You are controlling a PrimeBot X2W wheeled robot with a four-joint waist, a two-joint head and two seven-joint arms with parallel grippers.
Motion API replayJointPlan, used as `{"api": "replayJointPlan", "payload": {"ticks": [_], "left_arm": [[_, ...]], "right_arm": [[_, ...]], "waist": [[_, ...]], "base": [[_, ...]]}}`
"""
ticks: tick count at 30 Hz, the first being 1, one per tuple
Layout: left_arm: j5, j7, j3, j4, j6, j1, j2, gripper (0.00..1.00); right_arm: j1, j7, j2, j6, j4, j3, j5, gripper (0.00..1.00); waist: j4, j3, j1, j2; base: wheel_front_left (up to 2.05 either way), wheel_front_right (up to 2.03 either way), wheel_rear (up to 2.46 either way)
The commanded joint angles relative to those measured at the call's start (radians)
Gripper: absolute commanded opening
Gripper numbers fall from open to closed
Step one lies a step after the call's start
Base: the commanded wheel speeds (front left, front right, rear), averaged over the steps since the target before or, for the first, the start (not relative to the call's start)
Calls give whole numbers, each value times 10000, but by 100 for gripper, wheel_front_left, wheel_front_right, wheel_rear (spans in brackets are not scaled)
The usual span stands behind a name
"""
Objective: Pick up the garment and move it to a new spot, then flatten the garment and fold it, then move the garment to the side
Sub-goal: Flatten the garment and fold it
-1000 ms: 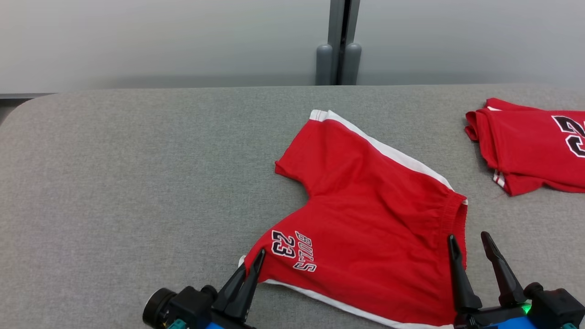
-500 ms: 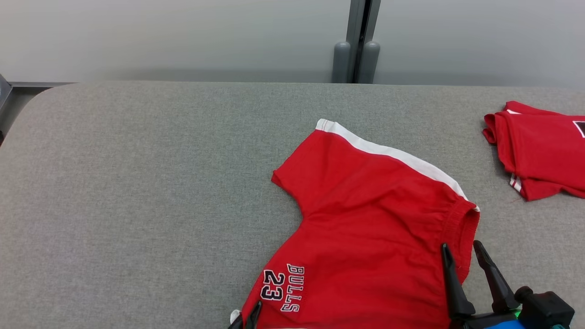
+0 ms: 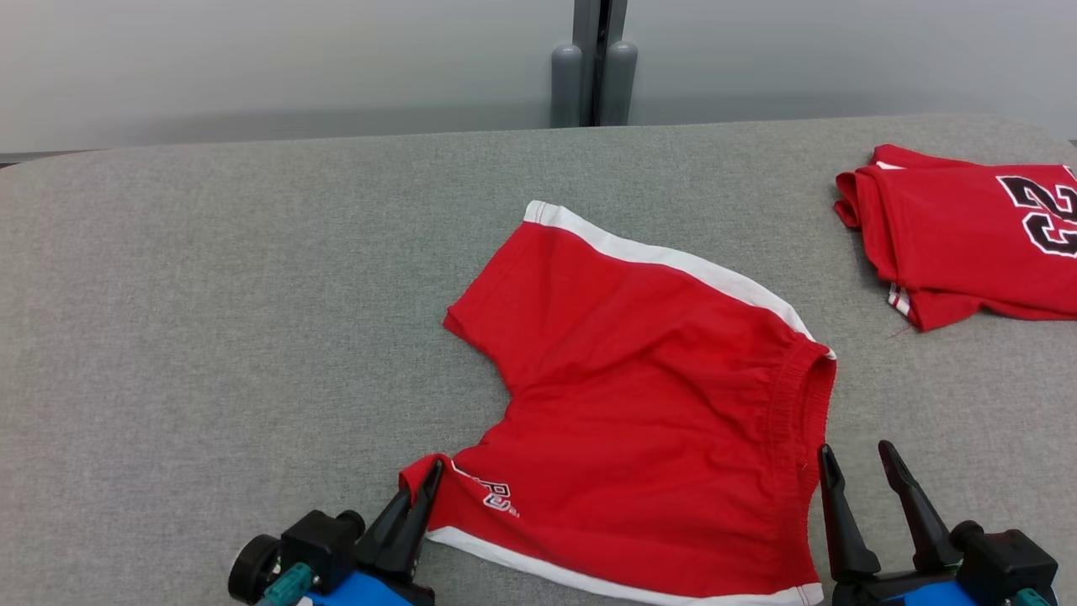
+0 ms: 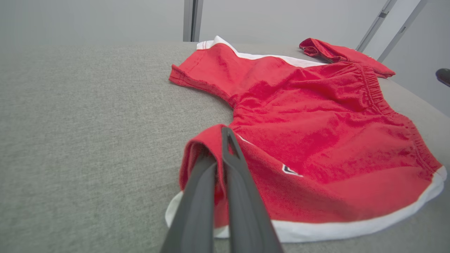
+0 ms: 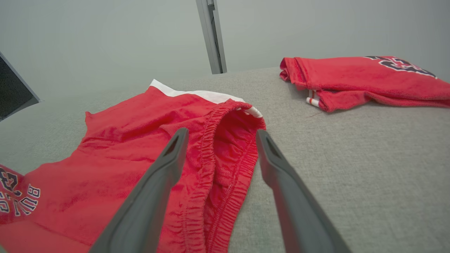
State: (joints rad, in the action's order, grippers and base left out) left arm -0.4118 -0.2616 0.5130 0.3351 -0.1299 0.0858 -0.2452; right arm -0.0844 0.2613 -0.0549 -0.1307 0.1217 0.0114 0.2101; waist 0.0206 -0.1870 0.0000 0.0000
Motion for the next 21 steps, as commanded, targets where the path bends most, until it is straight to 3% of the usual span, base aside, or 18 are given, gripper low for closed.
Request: {"api": "replayJointPlan", "payload": {"ticks": [1, 14, 15, 17, 18, 21], "left_arm": [[-41, -46, -75, 83, -10, 213, -19, 0], [-461, -47, -367, 1678, -10, 1575, 105, 0], [-465, -46, -423, 1808, -10, 1611, 114, 4], [-395, -46, -544, 1994, -10, 1653, 118, 64], [-353, -47, -654, 2045, -10, 1631, 137, 100], [-181, -46, -961, 2116, -10, 1351, 191, 100]], "right_arm": [[146, 48, -53, -3, 30, -25, -77, 100], [388, 48, -40, -3, 329, -15, -118, 100], [385, 48, -38, -3, 341, -21, -126, 100], [353, 48, -35, -3, 373, -42, -137, 100], [331, 48, -32, -3, 382, -52, -142, 100], [202, 48, -18, -3, 421, -102, -157, 100]], "waist": [[30, -18, 0, 0], [355, -268, 0, 0], [366, -263, 0, 0], [367, -238, 0, 0], [356, -220, 0, 0], [279, -103, 0, 0]], "base": [[0, 0, 0], [0, 0, 0], [0, 0, 0], [0, 0, 0], [0, 0, 0], [0, 0, 0]]}}
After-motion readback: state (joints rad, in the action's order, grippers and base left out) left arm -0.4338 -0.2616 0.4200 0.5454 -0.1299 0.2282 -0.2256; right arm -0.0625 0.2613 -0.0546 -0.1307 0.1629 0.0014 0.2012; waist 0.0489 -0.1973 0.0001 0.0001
